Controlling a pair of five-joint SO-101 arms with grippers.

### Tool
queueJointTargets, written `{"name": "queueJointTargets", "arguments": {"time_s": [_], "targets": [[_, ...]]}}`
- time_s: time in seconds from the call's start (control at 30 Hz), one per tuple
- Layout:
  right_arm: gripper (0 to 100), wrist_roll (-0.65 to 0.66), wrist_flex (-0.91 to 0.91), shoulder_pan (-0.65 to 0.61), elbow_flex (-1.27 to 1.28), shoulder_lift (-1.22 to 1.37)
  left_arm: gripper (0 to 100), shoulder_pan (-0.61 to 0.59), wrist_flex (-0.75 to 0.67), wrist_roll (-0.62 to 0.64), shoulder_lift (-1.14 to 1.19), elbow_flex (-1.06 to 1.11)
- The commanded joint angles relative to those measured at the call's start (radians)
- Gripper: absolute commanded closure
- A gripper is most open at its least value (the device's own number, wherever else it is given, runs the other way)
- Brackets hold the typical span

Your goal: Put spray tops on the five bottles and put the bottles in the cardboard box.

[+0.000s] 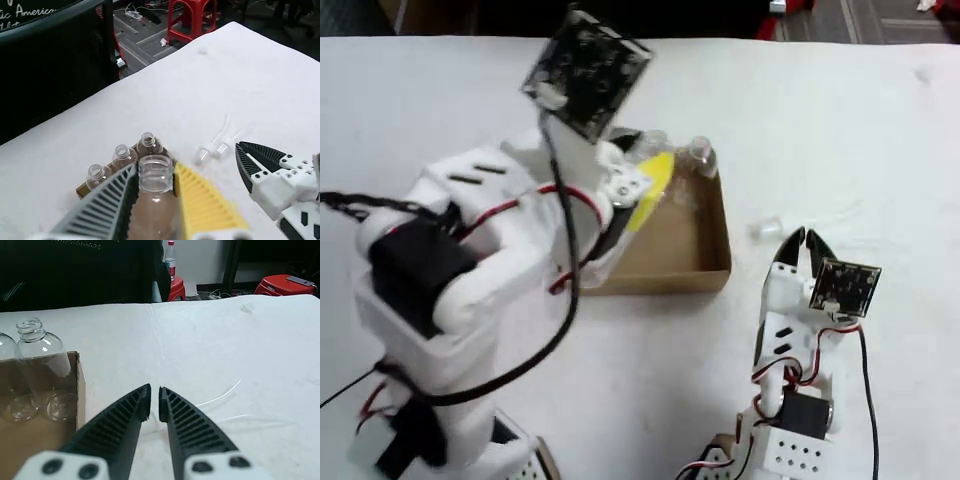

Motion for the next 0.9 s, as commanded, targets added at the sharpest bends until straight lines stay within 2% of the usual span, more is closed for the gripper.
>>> {"name": "queueJointTargets", "arguments": {"time_s": [0.0, 0.4, 0.67, 0.77, 0.87], "targets": [[98.1, 0.014, -0.018, -0.012, 0.009, -0.005, 98, -0.085, -0.12, 0.005, -0.17, 0.218], [98.1, 0.014, -0.018, -0.013, 0.014, -0.005, 97, -0.094, -0.4, 0.005, -0.483, 0.74], [98.1, 0.037, -0.024, -0.041, 0.023, -0.008, 97, -0.096, -0.709, -0.002, -0.639, 1.119], [98.1, 0.075, -0.024, -0.045, 0.023, -0.007, 98, -0.101, -0.832, -0.107, -0.694, 1.269], [98.1, 0.075, -0.024, -0.045, 0.023, -0.007, 98, -0.134, -1.03, -0.176, -0.754, 1.435]]}}
